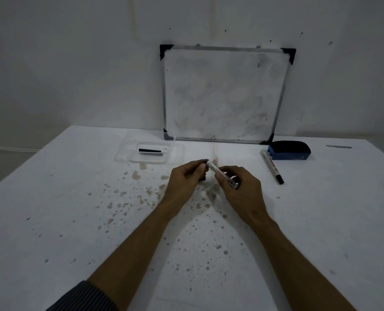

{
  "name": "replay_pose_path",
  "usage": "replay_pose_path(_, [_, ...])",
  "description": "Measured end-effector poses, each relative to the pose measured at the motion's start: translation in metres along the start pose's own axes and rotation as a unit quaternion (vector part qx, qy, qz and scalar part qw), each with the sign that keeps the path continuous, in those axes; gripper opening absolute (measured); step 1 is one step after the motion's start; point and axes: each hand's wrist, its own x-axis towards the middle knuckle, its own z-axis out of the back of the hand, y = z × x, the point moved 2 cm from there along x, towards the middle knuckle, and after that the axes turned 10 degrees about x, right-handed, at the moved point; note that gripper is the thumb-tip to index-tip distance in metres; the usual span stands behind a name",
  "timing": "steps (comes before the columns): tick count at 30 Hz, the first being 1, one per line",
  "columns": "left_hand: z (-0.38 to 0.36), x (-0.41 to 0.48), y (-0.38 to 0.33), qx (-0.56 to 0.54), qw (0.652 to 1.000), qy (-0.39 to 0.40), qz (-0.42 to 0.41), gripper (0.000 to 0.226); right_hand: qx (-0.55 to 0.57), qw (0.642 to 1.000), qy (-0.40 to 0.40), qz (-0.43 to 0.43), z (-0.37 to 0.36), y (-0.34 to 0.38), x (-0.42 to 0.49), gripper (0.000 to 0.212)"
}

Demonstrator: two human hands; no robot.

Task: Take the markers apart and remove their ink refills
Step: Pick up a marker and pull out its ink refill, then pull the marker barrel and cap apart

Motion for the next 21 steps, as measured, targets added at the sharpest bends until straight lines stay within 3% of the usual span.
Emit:
replay_pose_path(5, [-0.002, -0.004, -0.005, -0.001, 1.0, -0.024, 0.007, 0.033, -0.002, 1.0, 0.019, 0.019, -0.003, 0.004, -0.002, 0.035])
replay_pose_path(10, [0.008, -0.007, -0.011, -0.139, 0.989, -0.013, 0.055, 0.028, 0.024, 0.996, 0.084, 0.023, -0.009, 0.022, -0.005, 0.04])
replay_pose_path(13, [0.02, -0.007, -0.017, -0.178, 0.981, 0.002, 0.077, 0.025, 0.042, 0.995, 0.091, 0.01, -0.011, 0.024, -0.002, 0.032])
replay_pose_path(16, [0.034, -0.012, -0.012, -0.154, 0.984, -0.012, 0.087, 0.025, -0.025, 0.994, 0.107, 0.002, -0.018, 0.01, 0.012, 0.025])
replay_pose_path(21, [0.039, -0.017, -0.006, -0.164, 0.982, 0.001, 0.093, 0.027, -0.077, 0.986, 0.148, -0.002, -0.041, -0.002, 0.019, 0.037])
